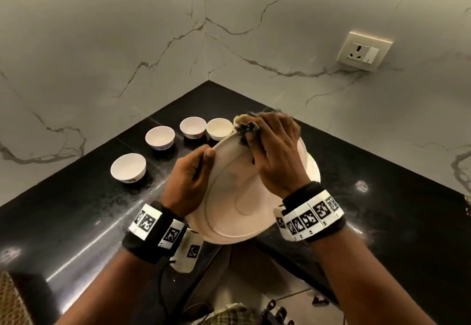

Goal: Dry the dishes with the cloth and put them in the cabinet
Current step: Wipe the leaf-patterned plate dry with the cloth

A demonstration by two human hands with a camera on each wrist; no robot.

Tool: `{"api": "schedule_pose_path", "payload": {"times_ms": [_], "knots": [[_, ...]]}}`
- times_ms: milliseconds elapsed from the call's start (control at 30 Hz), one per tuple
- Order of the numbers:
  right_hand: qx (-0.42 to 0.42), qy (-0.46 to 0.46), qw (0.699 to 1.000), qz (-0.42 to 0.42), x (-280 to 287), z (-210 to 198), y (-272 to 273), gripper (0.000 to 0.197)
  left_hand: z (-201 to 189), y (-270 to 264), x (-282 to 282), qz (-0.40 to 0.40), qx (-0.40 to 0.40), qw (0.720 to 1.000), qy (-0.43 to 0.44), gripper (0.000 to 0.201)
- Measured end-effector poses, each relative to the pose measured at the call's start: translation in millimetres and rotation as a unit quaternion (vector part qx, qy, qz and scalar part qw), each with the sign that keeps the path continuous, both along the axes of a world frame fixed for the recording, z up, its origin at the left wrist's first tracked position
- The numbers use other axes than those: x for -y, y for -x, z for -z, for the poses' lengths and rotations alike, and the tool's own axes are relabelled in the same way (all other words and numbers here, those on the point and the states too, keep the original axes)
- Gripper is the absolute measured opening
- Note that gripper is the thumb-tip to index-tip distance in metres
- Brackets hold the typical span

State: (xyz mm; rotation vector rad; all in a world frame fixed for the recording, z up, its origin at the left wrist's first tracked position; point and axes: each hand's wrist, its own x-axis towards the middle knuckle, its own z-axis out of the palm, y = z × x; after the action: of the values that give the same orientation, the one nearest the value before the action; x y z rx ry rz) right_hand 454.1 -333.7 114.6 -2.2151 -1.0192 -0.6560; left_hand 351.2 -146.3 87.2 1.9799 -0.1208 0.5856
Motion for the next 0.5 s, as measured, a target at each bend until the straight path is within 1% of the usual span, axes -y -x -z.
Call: {"api": "schedule_pose_path", "payload": {"times_ms": [67, 133, 200, 233, 267, 300, 367, 400, 433, 467, 500], "knots": [[0.055, 0.012, 0.998, 0.038, 1, -5, -1, 0.041, 1, 4, 4, 0.01, -0.009, 1.0, -0.019, 0.048], [0.067, -0.013, 0.995, 0.074, 8, -8, -8, 0.047, -10, 8, 11, 0.04, -0.019, 0.999, -0.029, 0.042], [0.034, -0.076, 0.991, 0.107, 18, -10, -15, 0.046, -21, 11, 11, 0.083, -0.032, 0.996, -0.018, 0.037], [0.005, -0.127, 0.984, 0.123, 25, -12, -19, 0.043, -23, 14, 7, 0.104, -0.034, 0.994, 0.005, 0.035], [-0.031, -0.192, 0.971, 0.138, 33, -14, -23, 0.04, -22, 18, -1, 0.119, -0.032, 0.992, 0.042, 0.032], [-0.07, -0.269, 0.949, 0.15, 42, -17, -27, 0.039, -18, 25, -9, 0.127, -0.025, 0.988, 0.086, 0.03], [-0.152, -0.422, 0.878, 0.165, 56, -19, -36, 0.042, -5, 41, -17, 0.113, -0.006, 0.981, 0.155, 0.033], [-0.189, -0.475, 0.844, 0.161, 59, -18, -38, 0.042, 3, 45, -16, 0.098, 0.003, 0.98, 0.173, 0.033], [-0.216, -0.506, 0.821, 0.155, 59, -14, -38, 0.042, 11, 45, -12, 0.078, 0.014, 0.979, 0.188, 0.033], [-0.235, -0.515, 0.81, 0.155, 56, -8, -37, 0.04, 17, 42, -8, 0.054, 0.028, 0.977, 0.205, 0.03], [-0.242, -0.511, 0.809, 0.161, 51, -4, -34, 0.038, 20, 39, -5, 0.026, 0.039, 0.974, 0.222, 0.027]]}}
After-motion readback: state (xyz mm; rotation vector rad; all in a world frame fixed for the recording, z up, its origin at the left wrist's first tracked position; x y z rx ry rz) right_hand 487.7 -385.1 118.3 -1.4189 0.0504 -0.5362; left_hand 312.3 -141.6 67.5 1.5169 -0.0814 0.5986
